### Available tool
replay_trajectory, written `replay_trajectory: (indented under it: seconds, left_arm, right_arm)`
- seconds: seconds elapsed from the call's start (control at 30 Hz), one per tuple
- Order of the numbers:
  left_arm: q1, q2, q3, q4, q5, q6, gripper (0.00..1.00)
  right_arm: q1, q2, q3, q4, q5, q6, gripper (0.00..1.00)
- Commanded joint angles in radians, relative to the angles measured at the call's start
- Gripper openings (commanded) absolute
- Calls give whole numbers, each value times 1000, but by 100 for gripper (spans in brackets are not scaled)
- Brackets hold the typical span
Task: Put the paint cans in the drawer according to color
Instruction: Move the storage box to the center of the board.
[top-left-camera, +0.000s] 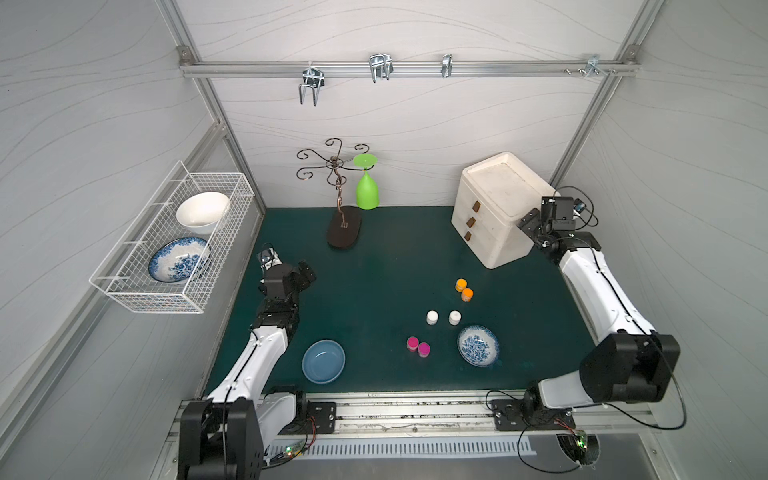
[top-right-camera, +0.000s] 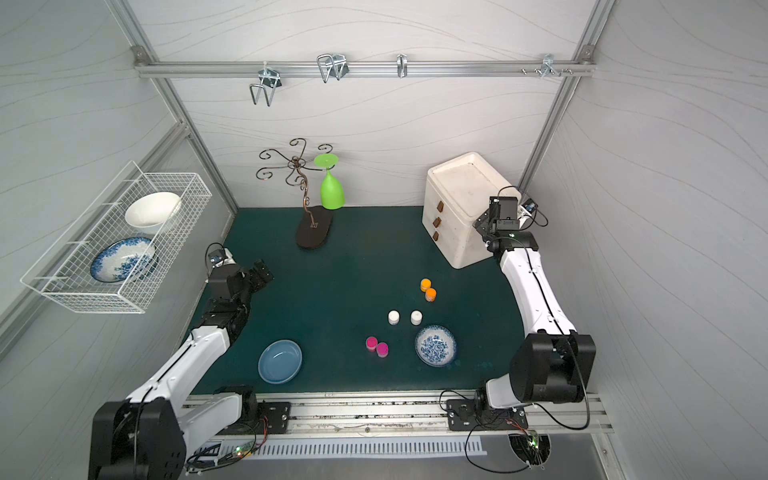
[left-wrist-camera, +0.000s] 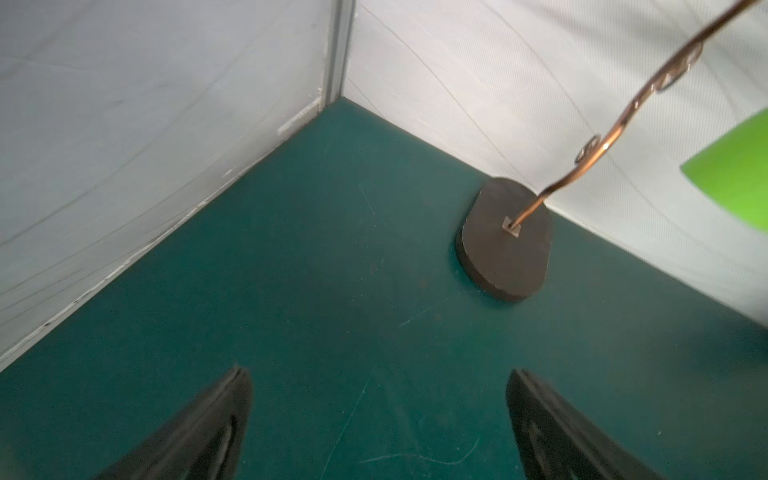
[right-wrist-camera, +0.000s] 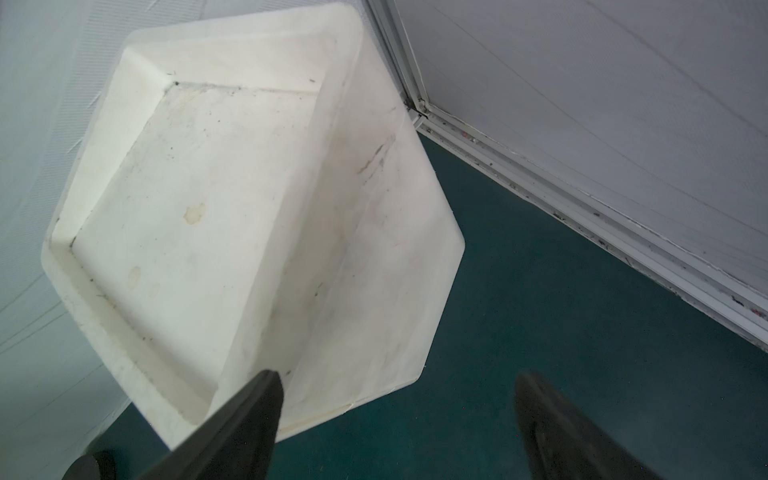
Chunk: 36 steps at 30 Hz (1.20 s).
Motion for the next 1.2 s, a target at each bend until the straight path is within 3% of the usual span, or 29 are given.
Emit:
replay_trajectory:
  seconds: [0.0,0.13,0.23,0.5,0.63,0.83,0.97,1.17]
  left_arm:
    - [3,-86,-47,-38,46,-171,100]
    - [1,-183,-156,152,136,-230,100]
    - [-48,-192,-124,147,195,-205,95]
    - [-256,-173,-7,-10,141,-211,90]
    - [-285,-174,19,-122,100,-251,90]
    - [-301,-169,-52,-115,121,-334,90]
    - [-340,-116,-51,-92,133,-306,88]
    - [-358,-86,-44,-71,184,-298,86]
  right_arm:
    - [-9,35,72,-148,41,79,87]
    - [-37,82,117,-105,6,54,78]
    - [-42,131,181,-126,4,36,71]
    - [-41,204,303,-150,10,-28,67]
    - [-39,231,336,-154,0,-32,65]
    - [4,236,377,-168,47,-31,62]
    - [21,259,410,-163,90,-42,58]
    - [10,404,544,-268,148,-69,50]
